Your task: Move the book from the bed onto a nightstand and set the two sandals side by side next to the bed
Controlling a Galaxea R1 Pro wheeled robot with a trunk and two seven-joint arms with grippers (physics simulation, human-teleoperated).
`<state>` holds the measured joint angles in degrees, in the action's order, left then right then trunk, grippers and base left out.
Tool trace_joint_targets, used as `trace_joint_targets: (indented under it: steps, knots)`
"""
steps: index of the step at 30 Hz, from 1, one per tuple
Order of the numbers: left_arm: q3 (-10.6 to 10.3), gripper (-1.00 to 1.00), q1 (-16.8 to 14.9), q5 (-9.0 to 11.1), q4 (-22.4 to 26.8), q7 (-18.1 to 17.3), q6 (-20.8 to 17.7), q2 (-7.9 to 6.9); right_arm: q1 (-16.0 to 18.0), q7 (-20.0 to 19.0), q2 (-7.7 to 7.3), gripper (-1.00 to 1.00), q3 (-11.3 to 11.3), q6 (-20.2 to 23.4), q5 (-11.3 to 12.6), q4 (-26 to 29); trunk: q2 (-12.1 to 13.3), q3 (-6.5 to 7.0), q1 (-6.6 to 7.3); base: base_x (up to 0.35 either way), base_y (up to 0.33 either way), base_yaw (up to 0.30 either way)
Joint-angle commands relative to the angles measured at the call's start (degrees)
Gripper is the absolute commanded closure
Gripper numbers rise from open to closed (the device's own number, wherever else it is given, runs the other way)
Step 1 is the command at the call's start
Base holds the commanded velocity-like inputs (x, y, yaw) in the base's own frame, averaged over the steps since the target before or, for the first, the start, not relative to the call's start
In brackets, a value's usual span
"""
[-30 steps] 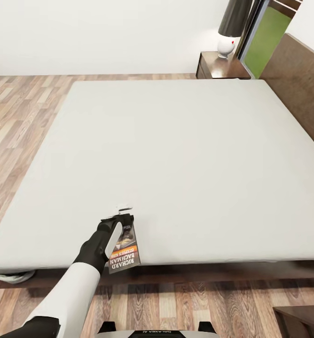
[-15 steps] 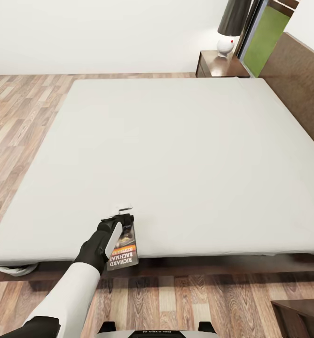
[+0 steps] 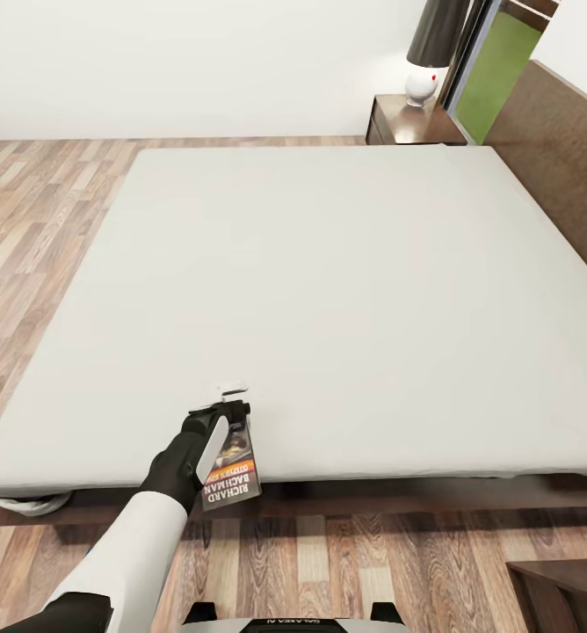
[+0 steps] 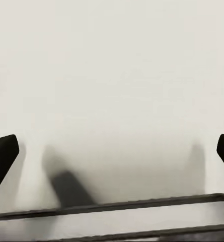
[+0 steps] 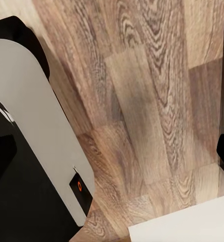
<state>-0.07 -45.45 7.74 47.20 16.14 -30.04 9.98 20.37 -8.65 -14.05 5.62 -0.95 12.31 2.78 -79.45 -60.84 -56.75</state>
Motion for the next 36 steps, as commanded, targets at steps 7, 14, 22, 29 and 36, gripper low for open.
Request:
trace_joint_targets:
  steps: [7, 14, 22, 29, 36]
  knots:
    - [0.07, -1.0, 0.01, 1.4, -0.26, 0.56, -0.28, 0.02, 0.02, -0.32, -0.01, -1.0, 0.44, -0.1, 0.17, -0.06, 1.99, 0.86, 1.09, 0.0, 0.0, 0.0]
    - [0.07, -1.0, 0.01, 1.4, -0.26, 0.56, -0.28, 0.02, 0.02, -0.32, -0.01, -1.0, 0.44, -0.1, 0.17, -0.08, 4.8, 2.12, 2.63, 0.0, 0.0, 0.0]
    - [0.07, -1.0, 0.01, 1.4, -0.26, 0.56, -0.28, 0.02, 0.02, -0.32, -0.01, -1.0, 0.41, -0.1, 0.17, -0.22, 8.01, 3.56, 4.39, 0.0, 0.0, 0.0]
    - [0.07, -1.0, 0.01, 1.4, -0.26, 0.56, -0.28, 0.02, 0.02, -0.32, -0.05, -1.0, 0.44, -0.1, 0.17, -0.18, 10.81, 4.81, 5.92, 0.0, 0.0, 0.0]
    - [-0.26, -1.0, 0.34, 1.31, 0.09, 0.67, -0.61, 0.02, 0.02, -0.65, -0.43, -1.0, 0.36, 0.19, 0.17, -0.46, 13.21, 5.88, 7.24, 0.0, 0.0, 0.0]
